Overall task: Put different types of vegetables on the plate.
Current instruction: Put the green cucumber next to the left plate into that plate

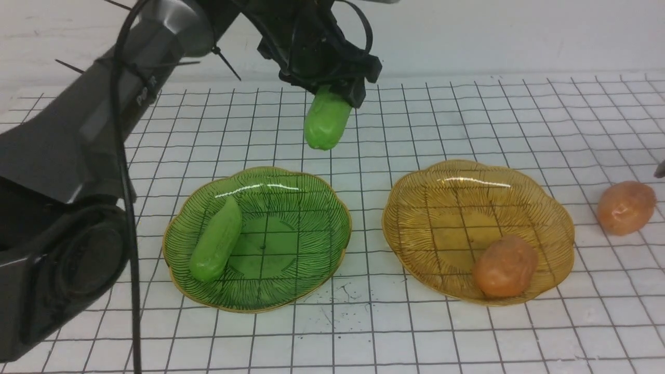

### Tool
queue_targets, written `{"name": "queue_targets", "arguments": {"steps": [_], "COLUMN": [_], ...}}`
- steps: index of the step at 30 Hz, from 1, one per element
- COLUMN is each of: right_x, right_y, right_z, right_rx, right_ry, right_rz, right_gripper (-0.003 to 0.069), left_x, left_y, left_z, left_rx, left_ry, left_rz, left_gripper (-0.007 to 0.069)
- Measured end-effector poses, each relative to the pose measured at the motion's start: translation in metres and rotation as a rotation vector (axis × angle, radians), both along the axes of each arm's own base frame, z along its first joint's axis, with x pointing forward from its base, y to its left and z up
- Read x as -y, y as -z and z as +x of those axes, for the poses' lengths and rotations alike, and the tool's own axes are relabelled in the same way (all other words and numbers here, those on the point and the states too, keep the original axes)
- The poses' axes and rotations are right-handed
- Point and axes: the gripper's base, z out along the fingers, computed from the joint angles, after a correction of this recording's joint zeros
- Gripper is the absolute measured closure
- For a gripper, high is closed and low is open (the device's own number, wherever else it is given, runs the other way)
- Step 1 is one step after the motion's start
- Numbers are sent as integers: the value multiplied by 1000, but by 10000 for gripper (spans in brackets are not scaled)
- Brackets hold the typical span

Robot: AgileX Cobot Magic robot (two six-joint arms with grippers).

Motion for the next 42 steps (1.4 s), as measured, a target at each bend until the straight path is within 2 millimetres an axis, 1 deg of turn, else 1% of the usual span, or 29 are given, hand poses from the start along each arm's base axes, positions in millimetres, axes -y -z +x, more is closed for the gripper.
{"name": "queue_targets", "arguments": {"steps": [2, 4, 5, 9, 12, 16, 25, 32, 42], "right_x": [1, 3, 4, 4, 2, 1, -1, -1, 0], "right_y": [7, 21, 30, 41, 43, 45, 44, 58, 65], "right_z": [4, 10, 13, 18, 21, 23, 26, 29, 35], "right_rx": [2, 3, 3, 7, 25, 38, 71, 50, 78], "right_ry": [13, 35, 50, 81, 104, 114, 69, 83, 117], "right_rz": [14, 28, 42, 79, 114, 142, 149, 177, 208], "right_gripper": [148, 148, 148, 148, 148, 148, 148, 148, 156], "left_x": [-6, -17, -23, -34, -36, -38, -37, -37, -38], "left_y": [3, 14, 14, 35, 57, 74, 75, 75, 75], "left_z": [-7, -21, -30, -48, -54, -56, -55, -55, -55], "left_rx": [-24, -76, -89, -169, -203, -218, -204, -203, -200], "left_ry": [-4, -12, -17, -19, -21, -23, -25, -25, -25], "left_rz": [40, 119, 154, 212, 225, 238, 231, 230, 237], "left_gripper": [230, 230, 230, 230, 230, 230, 230, 230, 230]}}
